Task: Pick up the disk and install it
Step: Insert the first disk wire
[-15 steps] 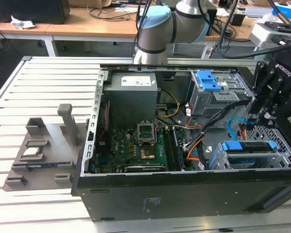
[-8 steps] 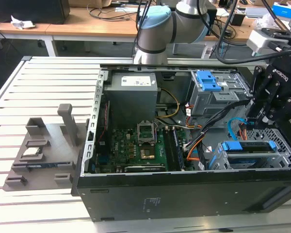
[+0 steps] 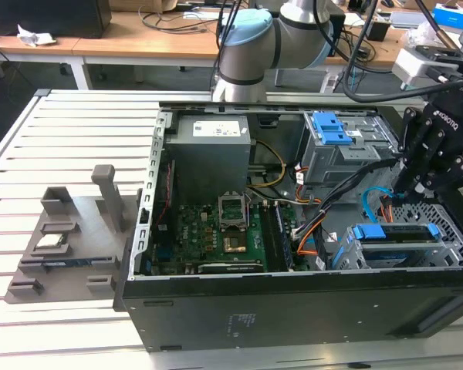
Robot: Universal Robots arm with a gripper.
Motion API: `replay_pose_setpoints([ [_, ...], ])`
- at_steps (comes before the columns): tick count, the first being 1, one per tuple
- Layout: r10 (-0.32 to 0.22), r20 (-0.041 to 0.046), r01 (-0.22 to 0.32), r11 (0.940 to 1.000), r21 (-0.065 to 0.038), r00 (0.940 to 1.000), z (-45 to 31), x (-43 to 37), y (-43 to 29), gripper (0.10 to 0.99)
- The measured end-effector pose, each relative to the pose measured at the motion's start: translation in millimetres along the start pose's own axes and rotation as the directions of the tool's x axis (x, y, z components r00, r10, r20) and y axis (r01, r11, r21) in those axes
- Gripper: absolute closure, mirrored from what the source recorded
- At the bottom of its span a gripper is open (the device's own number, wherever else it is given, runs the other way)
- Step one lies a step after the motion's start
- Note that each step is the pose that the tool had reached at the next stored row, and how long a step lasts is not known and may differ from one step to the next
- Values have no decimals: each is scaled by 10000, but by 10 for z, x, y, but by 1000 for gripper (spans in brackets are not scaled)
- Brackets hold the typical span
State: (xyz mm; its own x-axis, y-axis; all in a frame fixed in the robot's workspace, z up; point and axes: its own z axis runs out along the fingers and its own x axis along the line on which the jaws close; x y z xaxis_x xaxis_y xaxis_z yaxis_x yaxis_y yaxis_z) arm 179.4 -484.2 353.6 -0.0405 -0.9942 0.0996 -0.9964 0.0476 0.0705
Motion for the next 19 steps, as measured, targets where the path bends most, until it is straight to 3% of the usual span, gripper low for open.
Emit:
replay_pose_setpoints([
  [3, 1, -2, -1, 10000, 0, 10000, 1, 0, 0, 918],
  [10, -1, -1, 1, 10000, -1, 10000, 8, 20, -2, 918],
  [17, 0, -4, 0, 10000, 0, 10000, 33, 293, -15, 918],
  [19, -1, -4, 1, 10000, 0, 10000, 37, 322, -17, 918],
])
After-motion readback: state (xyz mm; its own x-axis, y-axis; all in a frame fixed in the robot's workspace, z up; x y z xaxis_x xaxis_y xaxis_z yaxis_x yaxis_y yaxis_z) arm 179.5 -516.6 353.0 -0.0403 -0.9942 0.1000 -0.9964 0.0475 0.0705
